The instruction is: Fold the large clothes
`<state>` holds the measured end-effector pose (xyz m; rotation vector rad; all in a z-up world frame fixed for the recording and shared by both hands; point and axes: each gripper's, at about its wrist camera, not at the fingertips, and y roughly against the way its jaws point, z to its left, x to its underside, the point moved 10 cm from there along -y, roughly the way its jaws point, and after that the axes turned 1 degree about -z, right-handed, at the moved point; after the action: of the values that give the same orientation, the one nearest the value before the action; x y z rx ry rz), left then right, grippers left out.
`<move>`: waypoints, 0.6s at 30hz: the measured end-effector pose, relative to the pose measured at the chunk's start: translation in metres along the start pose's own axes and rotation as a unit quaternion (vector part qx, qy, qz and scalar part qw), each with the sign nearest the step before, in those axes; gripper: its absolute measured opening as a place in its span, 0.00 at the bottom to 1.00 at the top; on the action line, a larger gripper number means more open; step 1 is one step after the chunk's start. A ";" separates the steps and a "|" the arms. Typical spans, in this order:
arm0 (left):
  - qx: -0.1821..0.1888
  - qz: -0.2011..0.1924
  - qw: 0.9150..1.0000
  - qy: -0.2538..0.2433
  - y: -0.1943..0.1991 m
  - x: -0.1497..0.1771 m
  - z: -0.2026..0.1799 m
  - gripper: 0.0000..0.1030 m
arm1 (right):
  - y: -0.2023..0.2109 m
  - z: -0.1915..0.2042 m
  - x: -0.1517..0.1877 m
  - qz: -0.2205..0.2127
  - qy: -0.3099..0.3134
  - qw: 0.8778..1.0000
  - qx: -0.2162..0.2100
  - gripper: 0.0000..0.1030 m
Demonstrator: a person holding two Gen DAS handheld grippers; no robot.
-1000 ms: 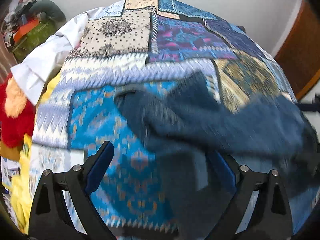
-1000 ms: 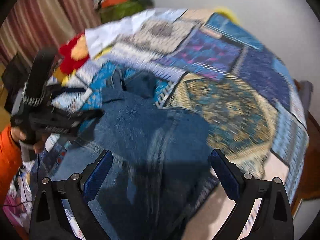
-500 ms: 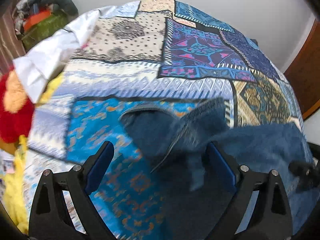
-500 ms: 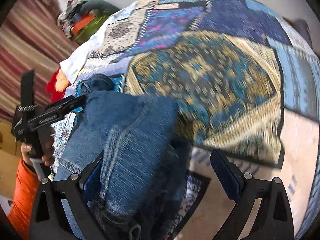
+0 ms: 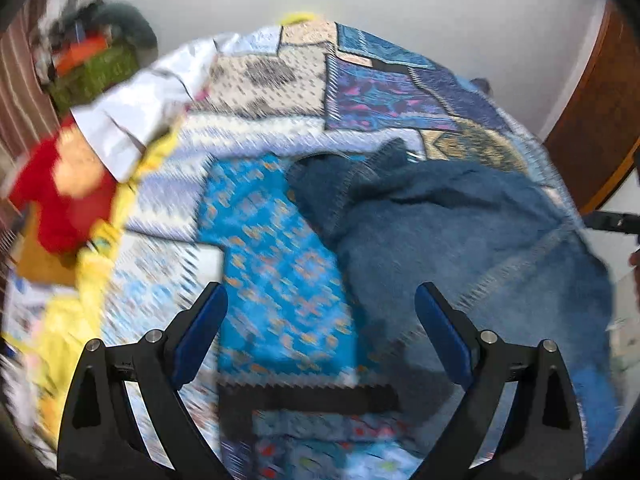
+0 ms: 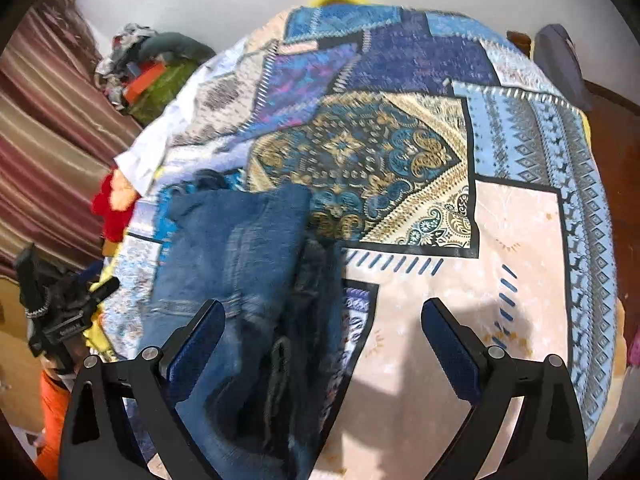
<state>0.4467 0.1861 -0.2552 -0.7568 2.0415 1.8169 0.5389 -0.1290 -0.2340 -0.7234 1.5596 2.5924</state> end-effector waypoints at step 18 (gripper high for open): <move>0.192 0.126 0.965 0.129 -0.093 0.031 -0.074 0.99 | -0.097 0.024 0.045 0.123 -0.028 0.988 -0.091 0.95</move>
<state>0.4830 0.1026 -0.3376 -0.6710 2.6599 1.4195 0.5151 -0.0697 -0.3225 -0.4901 1.4988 2.9339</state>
